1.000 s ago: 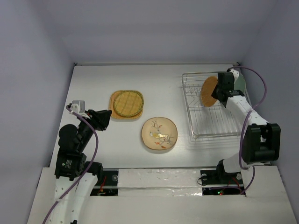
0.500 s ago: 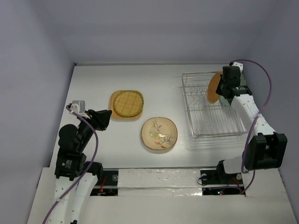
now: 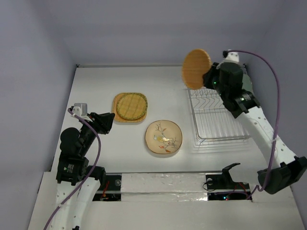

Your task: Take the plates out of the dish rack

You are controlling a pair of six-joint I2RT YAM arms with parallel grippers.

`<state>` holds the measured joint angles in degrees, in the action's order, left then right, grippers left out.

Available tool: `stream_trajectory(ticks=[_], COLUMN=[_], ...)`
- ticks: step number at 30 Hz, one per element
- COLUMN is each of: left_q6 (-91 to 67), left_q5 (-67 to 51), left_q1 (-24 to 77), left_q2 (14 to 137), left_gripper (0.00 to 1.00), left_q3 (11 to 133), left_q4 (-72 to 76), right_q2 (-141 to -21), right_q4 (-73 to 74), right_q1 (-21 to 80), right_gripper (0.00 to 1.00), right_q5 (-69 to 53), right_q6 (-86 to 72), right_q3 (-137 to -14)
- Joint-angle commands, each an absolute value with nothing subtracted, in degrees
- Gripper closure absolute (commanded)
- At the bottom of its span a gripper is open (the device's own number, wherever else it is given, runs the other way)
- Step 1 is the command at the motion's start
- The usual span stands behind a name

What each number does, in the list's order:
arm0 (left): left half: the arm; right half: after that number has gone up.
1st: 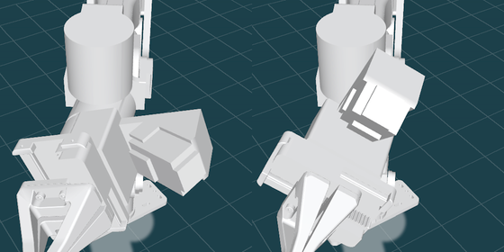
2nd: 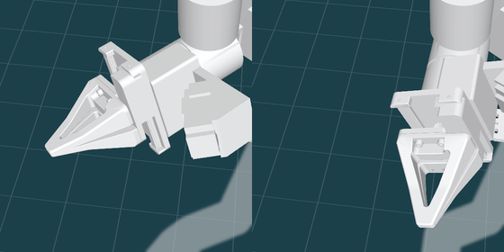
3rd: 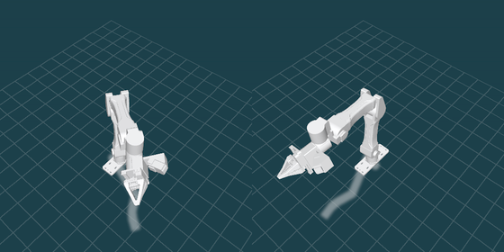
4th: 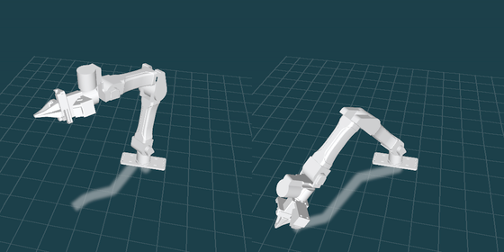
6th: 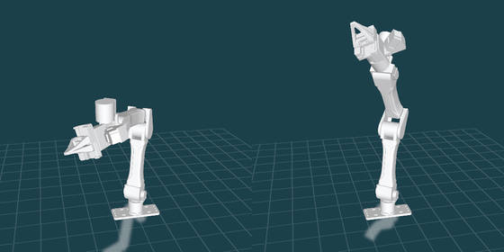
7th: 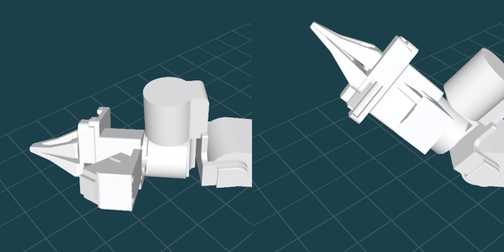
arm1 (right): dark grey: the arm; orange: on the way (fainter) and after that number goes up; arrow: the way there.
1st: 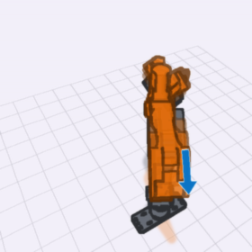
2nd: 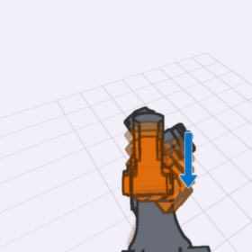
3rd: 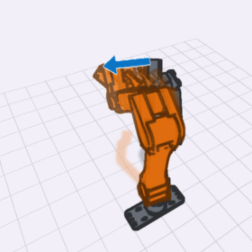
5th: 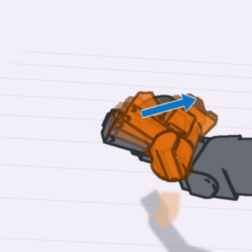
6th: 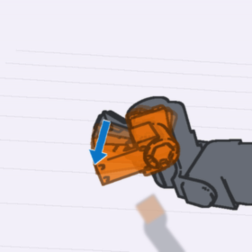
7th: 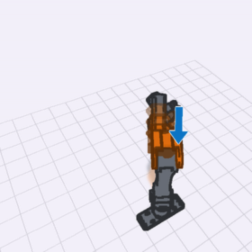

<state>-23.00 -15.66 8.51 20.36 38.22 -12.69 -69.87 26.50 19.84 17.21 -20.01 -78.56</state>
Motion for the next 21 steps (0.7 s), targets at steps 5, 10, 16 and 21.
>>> stream_trajectory(ticks=[5,10,16,21], left_q6=[-22.94,-22.85,-22.85,-22.76], left_q5=[-15.73,-15.64,-15.82,-15.91], left_q1=[8.61,8.61,8.61,8.61], left_q2=[20.13,20.21,20.3,20.22], left_gripper=[0.76,0.76,0.76,0.76], left_q3=[37.97,38.06,37.97,37.97], left_q4=[-10.11,-10.2,-9.93,-10.11], right_q2=[-86.2,-99.03,-112.22,-118.46], right_q4=[0.9,-10.1,-16.61,-14.87], right_q1=[33.74,37.79,40.25,41.39], right_gripper=[1.0,1.0,1.0,0.87], right_q5=[-5.53,-9.31,-13.18,-12.75], right_q6=[-38.99,-46.92,-55.72,-58.18], right_q3=[-77.42,-81.65,-84.72,-86.66])
